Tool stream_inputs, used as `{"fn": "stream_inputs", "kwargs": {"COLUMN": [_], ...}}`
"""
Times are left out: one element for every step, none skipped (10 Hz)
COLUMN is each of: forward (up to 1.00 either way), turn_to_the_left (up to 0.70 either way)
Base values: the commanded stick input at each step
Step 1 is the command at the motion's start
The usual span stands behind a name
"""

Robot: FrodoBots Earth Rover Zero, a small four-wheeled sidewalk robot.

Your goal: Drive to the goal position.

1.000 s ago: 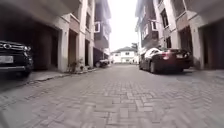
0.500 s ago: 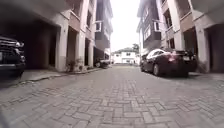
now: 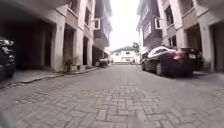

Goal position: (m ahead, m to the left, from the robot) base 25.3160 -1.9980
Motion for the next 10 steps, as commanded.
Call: {"fn": "stream_inputs", "kwargs": {"forward": [0.70, 0.70, 0.70, 0.70, 0.70, 0.70, 0.70, 0.70, 0.70, 0.70], "turn_to_the_left": [0.00, 0.00, 0.00, 0.00, 0.00, -0.35, -0.35, -0.24, 0.00, 0.00]}}
